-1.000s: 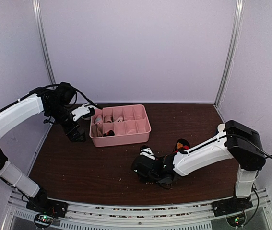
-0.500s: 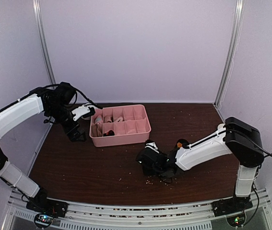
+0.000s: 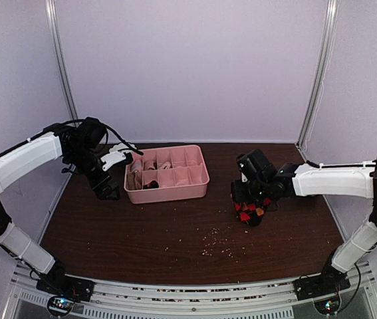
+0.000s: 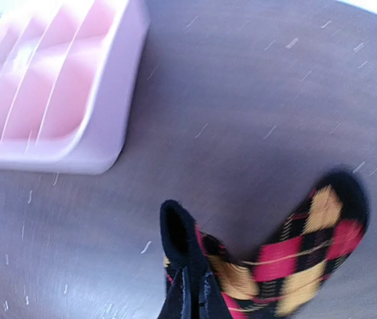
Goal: Roll the socks
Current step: Adjust the sock at the center of the board, then pass from the right arm to the left, then adjust the sock at the center of the board.
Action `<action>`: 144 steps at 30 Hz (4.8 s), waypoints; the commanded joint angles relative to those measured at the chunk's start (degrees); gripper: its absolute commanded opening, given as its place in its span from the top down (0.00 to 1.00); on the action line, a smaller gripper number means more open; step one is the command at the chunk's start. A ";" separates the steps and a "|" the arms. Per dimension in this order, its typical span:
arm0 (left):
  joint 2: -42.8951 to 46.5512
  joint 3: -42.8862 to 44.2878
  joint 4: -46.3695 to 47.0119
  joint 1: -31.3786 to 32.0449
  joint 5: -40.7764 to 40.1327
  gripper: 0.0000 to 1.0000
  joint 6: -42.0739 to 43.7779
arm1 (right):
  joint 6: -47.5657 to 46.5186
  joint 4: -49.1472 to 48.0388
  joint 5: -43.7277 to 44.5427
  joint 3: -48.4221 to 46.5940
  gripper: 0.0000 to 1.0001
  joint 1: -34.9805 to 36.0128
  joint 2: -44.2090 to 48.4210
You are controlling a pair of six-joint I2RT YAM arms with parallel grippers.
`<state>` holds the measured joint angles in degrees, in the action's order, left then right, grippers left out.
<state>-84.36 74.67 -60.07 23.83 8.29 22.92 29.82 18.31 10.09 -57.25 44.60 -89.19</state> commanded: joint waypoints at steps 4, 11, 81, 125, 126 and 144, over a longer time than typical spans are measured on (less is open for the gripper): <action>0.08 -0.42 0.30 0.08 1.22 0.02 1.81 | -15.85 15.98 -2.53 -20.23 1.00 -11.43 -5.48; 0.33 -0.56 -0.79 0.06 0.85 0.02 2.77 | -23.64 21.48 -7.38 -26.35 1.00 -3.36 -13.05; -30.09 1.80 30.04 39.18 16.95 0.61 18.89 | 28.86 -63.77 -41.32 34.90 1.00 16.52 -14.82; -23.11 -5.05 19.57 36.37 11.92 1.00 16.82 | 1.71 -5.81 -24.52 10.04 1.00 -3.21 -9.60; -23.13 -4.88 19.13 36.37 12.37 1.00 16.89 | 1.46 -5.43 -24.38 9.15 1.00 -3.20 -10.35; -30.63 5.32 13.88 36.30 18.69 1.00 12.40 | -0.21 -2.60 -21.02 -7.14 0.98 0.40 -18.45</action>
<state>-111.02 75.07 -44.51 60.47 24.29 38.04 30.17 15.68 -15.33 -64.77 44.23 -109.01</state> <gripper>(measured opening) 0.006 0.006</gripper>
